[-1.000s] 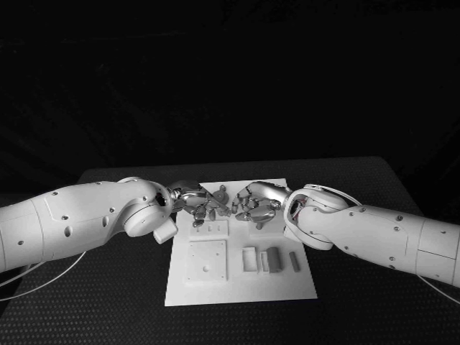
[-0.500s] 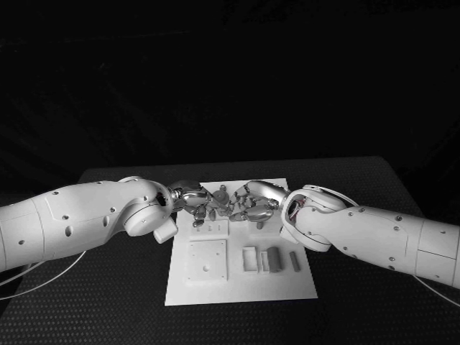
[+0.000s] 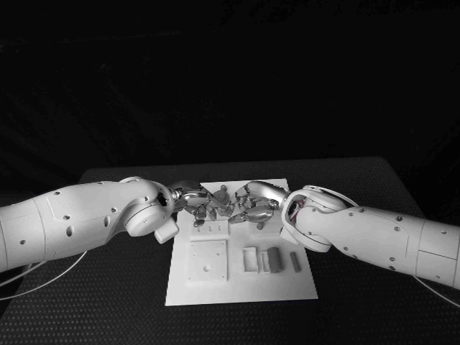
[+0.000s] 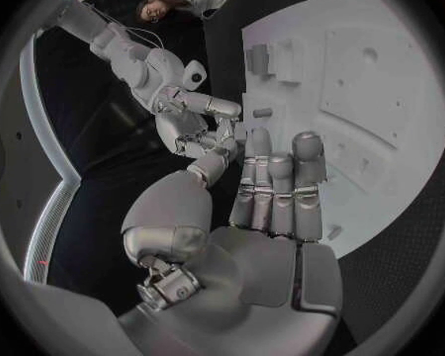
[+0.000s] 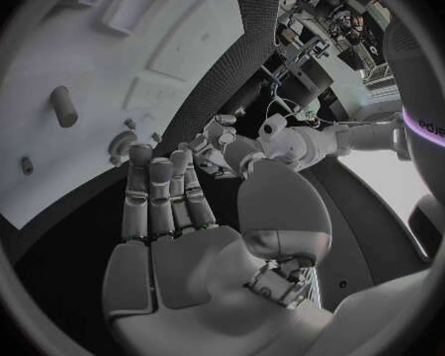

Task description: Assemble the parts on the task board

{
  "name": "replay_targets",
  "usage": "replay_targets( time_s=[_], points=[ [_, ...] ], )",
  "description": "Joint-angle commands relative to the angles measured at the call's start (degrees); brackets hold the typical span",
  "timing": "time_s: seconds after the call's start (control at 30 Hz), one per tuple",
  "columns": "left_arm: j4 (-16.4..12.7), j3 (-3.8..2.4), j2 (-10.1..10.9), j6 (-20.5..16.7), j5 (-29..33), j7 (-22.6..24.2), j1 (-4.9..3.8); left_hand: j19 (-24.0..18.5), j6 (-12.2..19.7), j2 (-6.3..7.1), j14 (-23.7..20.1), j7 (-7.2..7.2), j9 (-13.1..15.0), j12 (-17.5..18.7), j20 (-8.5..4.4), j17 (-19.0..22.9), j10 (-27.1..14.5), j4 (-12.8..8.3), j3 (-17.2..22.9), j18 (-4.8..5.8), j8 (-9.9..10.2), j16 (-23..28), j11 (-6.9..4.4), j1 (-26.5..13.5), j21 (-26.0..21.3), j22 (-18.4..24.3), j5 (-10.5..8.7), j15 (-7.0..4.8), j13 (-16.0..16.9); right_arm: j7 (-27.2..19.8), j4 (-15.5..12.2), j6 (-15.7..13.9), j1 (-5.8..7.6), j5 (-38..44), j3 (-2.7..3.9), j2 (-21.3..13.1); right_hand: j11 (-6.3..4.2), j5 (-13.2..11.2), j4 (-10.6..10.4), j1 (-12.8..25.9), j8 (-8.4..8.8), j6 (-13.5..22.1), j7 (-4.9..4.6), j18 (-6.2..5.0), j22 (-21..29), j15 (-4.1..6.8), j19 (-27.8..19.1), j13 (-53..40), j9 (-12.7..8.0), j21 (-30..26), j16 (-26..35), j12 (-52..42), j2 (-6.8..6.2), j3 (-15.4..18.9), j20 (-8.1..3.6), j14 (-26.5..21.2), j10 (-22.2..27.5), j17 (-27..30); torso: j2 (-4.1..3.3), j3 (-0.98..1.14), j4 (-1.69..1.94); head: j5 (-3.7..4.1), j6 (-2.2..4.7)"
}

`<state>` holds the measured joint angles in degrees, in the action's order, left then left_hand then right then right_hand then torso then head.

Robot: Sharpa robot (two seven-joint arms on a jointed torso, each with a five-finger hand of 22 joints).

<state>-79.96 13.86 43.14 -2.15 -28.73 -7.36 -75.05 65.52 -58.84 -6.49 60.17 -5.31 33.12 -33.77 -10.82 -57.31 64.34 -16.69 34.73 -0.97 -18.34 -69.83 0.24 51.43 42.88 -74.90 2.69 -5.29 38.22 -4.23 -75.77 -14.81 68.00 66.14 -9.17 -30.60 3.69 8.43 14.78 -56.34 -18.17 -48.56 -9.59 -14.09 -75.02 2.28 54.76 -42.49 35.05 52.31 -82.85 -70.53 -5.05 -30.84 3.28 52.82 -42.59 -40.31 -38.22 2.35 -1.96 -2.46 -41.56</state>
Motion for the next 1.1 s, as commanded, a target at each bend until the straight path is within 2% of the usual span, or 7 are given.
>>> replay_targets(
  time_s=[0.03, 0.37, 0.5, 0.67, 0.83, 0.93, 1.1],
  points=[
    [-0.22, -0.05, -0.19, 0.30, 0.69, 0.39, -0.03, 0.13, -0.71, -0.17, -0.15, -0.35, 1.26, 0.20, -0.42, 0.09, 0.80, 0.13, 0.36, -4.71, -0.29, -0.06, -0.22, 0.56, 0.25, -1.10, 0.17, -0.66, 0.09, -0.06, -0.23, -0.76, -0.06, 0.28, 0.01, 0.32, -0.28, 0.03, 0.09, -0.35, -0.41, -0.77, 0.38, -0.91, -0.54, 0.18, 0.11, -0.04, 0.23, -0.27, -0.02, -0.24, 0.90, 0.22, -0.20, 0.01, -0.05, -0.10, -0.01, 0.01, 0.00, 0.02, 0.01],
    [-0.19, -0.06, -0.10, 0.78, 0.82, 0.42, -0.03, 0.12, -0.71, -0.15, -0.16, -0.35, 1.28, 0.20, -0.43, 0.10, 0.82, 0.13, 0.37, -4.70, -0.29, -0.06, -0.22, 0.54, 0.25, -1.10, 0.17, -0.66, 0.09, 0.59, 0.06, -2.69, -0.07, 1.98, 0.01, 0.56, -1.56, 0.12, 1.26, -3.05, -1.86, -3.60, 1.66, -0.91, -0.82, 1.42, 2.10, 0.04, 0.88, 0.67, -0.62, -0.85, 4.46, -1.12, -1.08, 2.31, -2.65, -0.27, 0.00, -0.01, -0.01, 0.10, 0.01],
    [-0.17, -0.06, -0.15, 1.11, 0.85, 0.45, -0.03, 0.12, -0.70, -0.14, -0.16, -0.35, 1.29, 0.21, -0.43, 0.11, 0.83, 0.14, 0.38, -4.69, -0.29, -0.06, -0.22, 0.53, 0.25, -1.10, 0.17, -0.66, 0.09, 0.67, 0.09, -3.12, -0.08, 2.17, 0.01, 0.69, -2.27, 0.13, 0.68, -4.06, -2.48, -5.15, 2.37, -0.91, -0.95, 2.10, 3.41, 0.05, 1.08, 1.37, -1.00, -0.95, 4.90, -3.54, -1.57, 3.89, -4.36, -0.55, 0.00, 0.01, -0.01, 0.17, -0.02],
    [-0.21, -0.06, -0.26, 1.46, 1.07, 0.50, -0.03, 0.10, -0.70, -0.13, -0.16, -0.35, 1.31, 0.22, -0.43, 0.11, 0.83, 0.15, 0.39, -4.67, -0.29, -0.06, -0.22, 0.50, 0.25, -1.10, 0.17, -0.66, 0.09, 0.68, 0.20, -3.70, -0.17, 2.18, 0.01, 0.89, -2.97, 0.08, 1.14, -3.97, -3.26, -6.54, 3.03, -0.91, -1.01, 2.75, 4.64, -0.16, 1.50, 2.21, -1.41, -0.98, 5.50, -4.47, -2.21, 5.36, -6.10, -1.13, 0.00, 0.01, -0.02, 0.24, -0.02],
    [-0.20, -0.06, -0.28, 1.84, 1.08, 0.28, -0.03, 0.07, -0.65, -0.04, -0.18, -0.37, 1.32, 0.26, -0.43, 0.13, 0.81, 0.16, 0.38, -4.64, -0.25, -0.04, -0.21, 0.42, 0.23, -1.09, 0.16, -0.65, 0.08, 0.56, 0.24, -4.20, -0.19, 2.17, 0.02, 0.89, -3.19, 0.08, 1.31, -3.88, -3.51, -6.97, 3.24, -0.91, -1.01, 2.97, 5.06, -0.28, 1.64, 2.48, -1.51, -0.95, 5.67, -4.68, -2.46, 5.84, -6.70, -1.38, 0.00, 0.01, -0.01, 0.27, -0.04],
    [-0.23, -0.06, -0.28, 1.77, 1.09, 0.10, -0.03, -0.02, -0.35, 0.49, -0.27, -0.49, 1.30, 0.42, -0.43, 0.19, 0.72, 0.17, 0.34, -4.58, -0.05, 0.01, -0.15, 0.23, 0.20, -1.08, 0.16, -0.61, 0.02, 0.55, 0.24, -4.23, -0.20, 2.14, 0.02, 0.90, -3.25, 0.08, 1.35, -3.85, -3.55, -7.05, 3.28, -0.91, -1.00, 3.02, 5.16, -0.31, 1.66, 2.54, -1.52, -0.93, 5.73, -4.74, -2.53, 5.95, -6.84, -1.44, -0.02, 0.01, -0.02, 0.29, -0.07],
    [-0.22, -0.05, -0.28, 1.52, 1.22, -0.34, -0.04, -0.07, 0.17, 2.36, -0.38, -0.75, 1.24, 0.79, -0.41, 0.28, 0.41, 0.33, -0.22, -4.48, 0.31, 0.07, 0.04, -0.52, 0.18, -1.04, 0.11, -0.45, -0.11, 0.42, 0.19, -4.04, -0.20, 1.99, 0.02, 0.89, -3.30, 0.08, 1.39, -3.76, -3.60, -7.14, 3.33, -0.91, -1.00, 3.08, 5.27, -0.35, 1.69, 2.60, -1.52, -0.89, 5.79, -4.79, -2.60, 6.08, -7.00, -1.51, 0.00, 0.01, -0.01, 0.28, -0.06]
  ],
)
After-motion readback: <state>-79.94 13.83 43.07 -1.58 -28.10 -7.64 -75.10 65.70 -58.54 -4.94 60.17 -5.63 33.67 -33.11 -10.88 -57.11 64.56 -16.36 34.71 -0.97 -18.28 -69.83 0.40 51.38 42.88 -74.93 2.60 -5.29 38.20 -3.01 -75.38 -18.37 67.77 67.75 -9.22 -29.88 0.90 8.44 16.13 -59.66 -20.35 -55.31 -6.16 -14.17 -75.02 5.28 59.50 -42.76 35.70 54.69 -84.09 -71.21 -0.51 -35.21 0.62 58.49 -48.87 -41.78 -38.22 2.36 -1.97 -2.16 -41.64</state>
